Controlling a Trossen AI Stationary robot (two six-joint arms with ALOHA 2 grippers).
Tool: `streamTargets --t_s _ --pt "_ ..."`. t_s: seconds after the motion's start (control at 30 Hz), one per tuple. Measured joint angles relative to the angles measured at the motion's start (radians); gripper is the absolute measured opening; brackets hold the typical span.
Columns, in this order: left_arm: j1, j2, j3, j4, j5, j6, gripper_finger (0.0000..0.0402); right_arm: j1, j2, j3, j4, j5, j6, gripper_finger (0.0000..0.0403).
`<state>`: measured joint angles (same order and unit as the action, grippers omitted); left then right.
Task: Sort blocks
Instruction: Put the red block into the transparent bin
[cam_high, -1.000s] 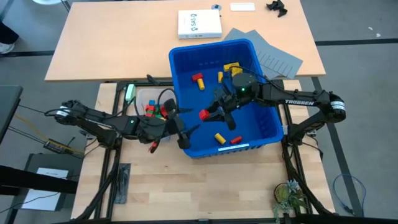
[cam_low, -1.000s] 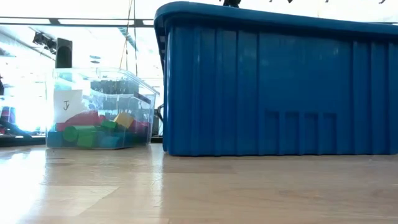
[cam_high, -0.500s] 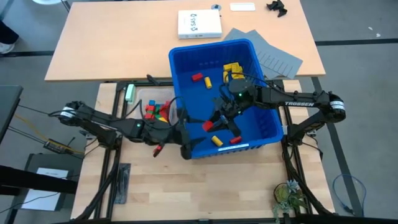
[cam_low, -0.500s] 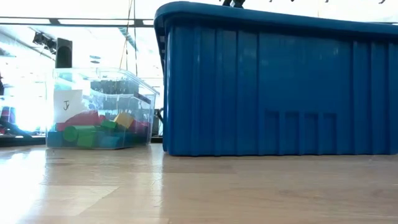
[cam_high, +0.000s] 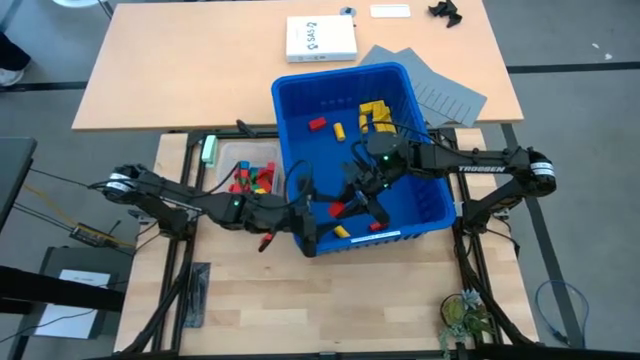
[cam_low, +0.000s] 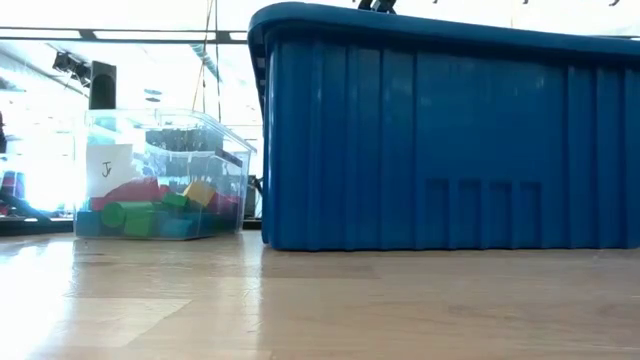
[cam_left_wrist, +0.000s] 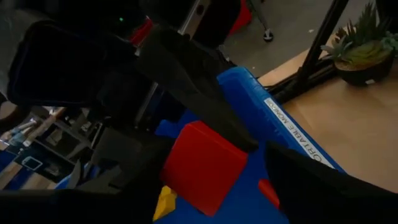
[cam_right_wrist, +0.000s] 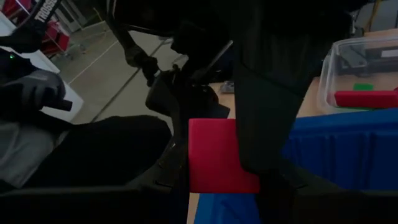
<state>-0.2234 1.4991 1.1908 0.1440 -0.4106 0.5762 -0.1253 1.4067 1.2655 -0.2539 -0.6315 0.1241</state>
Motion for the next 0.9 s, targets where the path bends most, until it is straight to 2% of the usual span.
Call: streamTargets --t_s 0.2,0.33,0.53,0.9 --pt "0.001 0.006 0.0 0.025 0.004 0.008 0.0221 0.0 0.007 0.0 0.0 0.004 0.006 0.0128" --pt "0.0 0.007 -0.002 0.002 0.005 0.027 0.0196 0.0 0.027 0.0 0.0 -0.011 0.014 0.0138" --pt "-0.001 0.008 -0.004 0.003 0.003 0.026 0.0187 -0.005 0.043 0.0 0.009 -0.019 0.016 0.0167" --pt "-0.007 0.007 0.0 0.025 -0.12 -0.112 0.018 -0.104 -0.076 0.0 0.006 0.011 0.014 0.0205"
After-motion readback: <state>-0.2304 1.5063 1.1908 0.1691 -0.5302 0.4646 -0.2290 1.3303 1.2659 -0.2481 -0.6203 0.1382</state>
